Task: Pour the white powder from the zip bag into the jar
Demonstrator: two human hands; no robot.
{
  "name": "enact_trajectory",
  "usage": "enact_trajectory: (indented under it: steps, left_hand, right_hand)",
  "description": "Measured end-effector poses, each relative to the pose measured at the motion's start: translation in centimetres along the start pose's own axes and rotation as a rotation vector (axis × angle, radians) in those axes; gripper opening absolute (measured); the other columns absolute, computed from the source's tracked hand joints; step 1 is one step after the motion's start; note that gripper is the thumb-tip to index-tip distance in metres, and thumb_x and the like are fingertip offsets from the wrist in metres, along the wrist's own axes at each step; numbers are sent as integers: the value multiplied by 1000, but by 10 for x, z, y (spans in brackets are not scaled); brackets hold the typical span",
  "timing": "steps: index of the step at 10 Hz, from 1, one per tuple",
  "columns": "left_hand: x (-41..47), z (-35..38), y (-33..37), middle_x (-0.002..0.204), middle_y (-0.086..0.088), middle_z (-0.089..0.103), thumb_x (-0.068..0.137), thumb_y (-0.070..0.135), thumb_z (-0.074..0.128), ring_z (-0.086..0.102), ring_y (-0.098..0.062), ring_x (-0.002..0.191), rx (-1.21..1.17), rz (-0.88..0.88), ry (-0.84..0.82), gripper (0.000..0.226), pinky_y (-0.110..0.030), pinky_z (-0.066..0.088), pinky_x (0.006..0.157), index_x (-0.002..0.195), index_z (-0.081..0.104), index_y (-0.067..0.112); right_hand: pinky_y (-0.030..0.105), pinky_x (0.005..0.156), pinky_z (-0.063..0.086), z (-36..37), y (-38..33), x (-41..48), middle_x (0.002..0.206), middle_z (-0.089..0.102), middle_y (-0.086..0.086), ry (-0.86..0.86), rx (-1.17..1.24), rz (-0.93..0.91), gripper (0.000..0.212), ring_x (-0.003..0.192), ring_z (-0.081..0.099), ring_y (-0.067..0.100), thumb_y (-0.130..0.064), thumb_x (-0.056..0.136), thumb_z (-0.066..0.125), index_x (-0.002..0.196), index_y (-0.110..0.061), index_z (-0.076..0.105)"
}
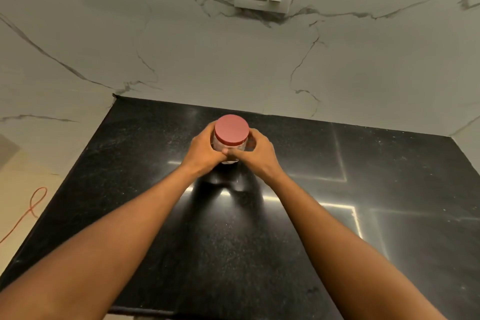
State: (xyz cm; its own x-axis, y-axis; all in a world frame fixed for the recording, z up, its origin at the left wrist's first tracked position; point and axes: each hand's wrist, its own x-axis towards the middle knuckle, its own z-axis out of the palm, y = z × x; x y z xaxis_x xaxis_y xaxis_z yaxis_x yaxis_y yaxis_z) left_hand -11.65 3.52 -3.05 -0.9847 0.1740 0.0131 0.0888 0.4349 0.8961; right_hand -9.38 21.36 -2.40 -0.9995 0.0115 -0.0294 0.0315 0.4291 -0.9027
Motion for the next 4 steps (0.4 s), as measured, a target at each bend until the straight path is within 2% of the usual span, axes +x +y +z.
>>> enact_trajectory:
  steps: [1,2,3,4]
  left_hand:
    - [9,-1,-7,146,-4,62,76,19,94,56,-12,125,27,-51,-13,93,-35,50,108,155,45,24]
    - [10,-3,-8,150,-5,58,76,16,95,55,-21,136,37,-104,-41,101,-43,47,116,159,38,24]
    - [0,-12,4,170,-9,34,70,19,100,33,-30,156,75,-182,-101,135,-48,32,124,169,8,23]
    - [-19,-16,10,178,-11,9,83,29,92,8,-33,163,182,-168,-36,128,-54,18,129,170,-2,21]
  right_hand:
    - [14,89,47,4,6,10,127,61,-15,-17,-13,27,93,116,62,6,-57,67,92,145,-26,49]
    - [10,86,45,9,10,15,125,60,-17,-10,-29,23,92,109,62,-1,-55,68,91,145,-27,49]
    - [9,88,43,6,-1,8,125,59,-18,2,-42,15,92,107,58,-13,-45,67,89,147,-27,46]
    - [30,110,47,12,-13,-3,145,56,-2,74,-77,-37,92,129,56,5,-35,76,81,156,-22,37]
